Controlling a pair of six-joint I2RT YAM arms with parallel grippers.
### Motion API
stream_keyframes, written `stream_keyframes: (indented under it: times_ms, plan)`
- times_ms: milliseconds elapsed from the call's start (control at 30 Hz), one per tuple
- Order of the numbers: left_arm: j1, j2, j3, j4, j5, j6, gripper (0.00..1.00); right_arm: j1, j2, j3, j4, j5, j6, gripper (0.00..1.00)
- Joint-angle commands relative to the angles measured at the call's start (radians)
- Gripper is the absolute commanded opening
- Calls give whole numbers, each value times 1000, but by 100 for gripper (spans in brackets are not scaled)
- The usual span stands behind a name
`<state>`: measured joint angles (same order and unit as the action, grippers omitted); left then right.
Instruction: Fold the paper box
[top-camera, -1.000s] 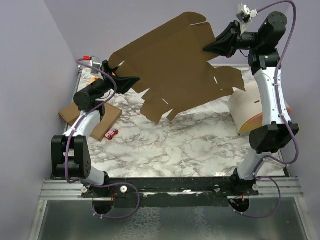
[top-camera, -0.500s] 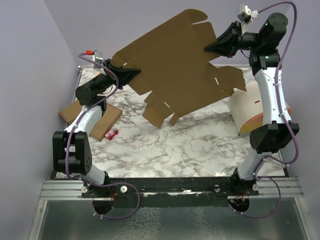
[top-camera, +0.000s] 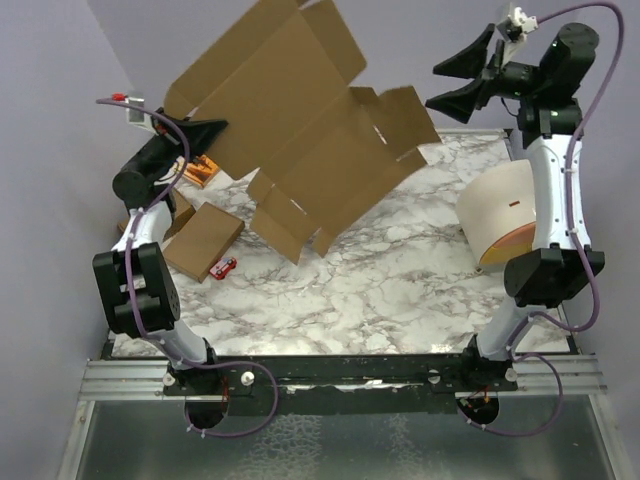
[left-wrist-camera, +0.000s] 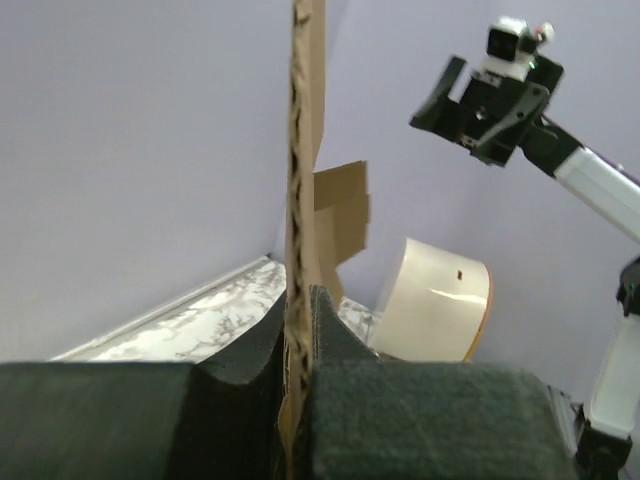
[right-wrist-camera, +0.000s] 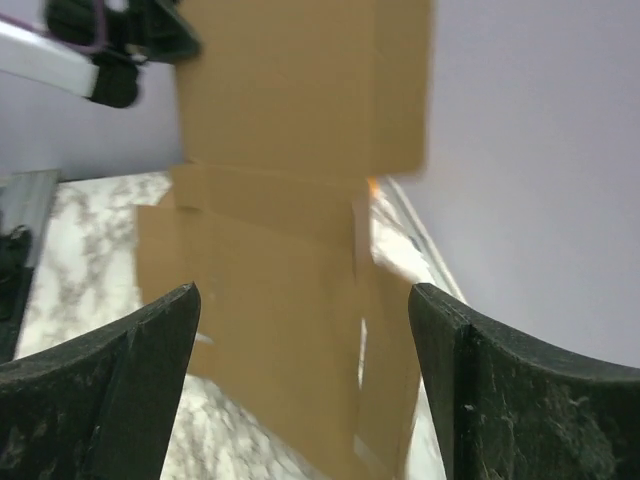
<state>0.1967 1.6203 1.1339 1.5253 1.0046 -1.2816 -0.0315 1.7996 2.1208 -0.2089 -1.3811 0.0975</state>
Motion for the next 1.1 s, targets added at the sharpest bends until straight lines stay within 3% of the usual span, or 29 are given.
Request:
stream_keyframes:
  times_ms: [0,100,167,233,300,367,567,800,1067]
  plan:
    - [85,-9,48,257,-90,-144,0,-131,-44,-51,-51,153,-57,86]
    - [103,-19,67,257,-93,-157,0,-171,-75,-158,-61,293,-100,85]
    - [105,-28,75,257,-87,-154,0,-173,-89,-241,-38,368,-121,79]
    - [108,-41,80,257,-77,-146,0,-173,-77,-289,-8,410,-112,62]
    - [112,-54,83,258,-79,-146,0,-173,-35,-286,-6,430,-102,31]
    - [114,-67,91,259,-81,-152,0,-173,15,-264,-3,426,-84,19]
    - [119,-106,147,258,-98,-189,0,-170,135,-200,76,363,-5,17]
    - [119,-129,215,258,-122,-232,0,-171,154,-146,114,263,41,18]
    - [121,-138,216,259,-134,-251,0,-171,0,-376,393,30,200,18]
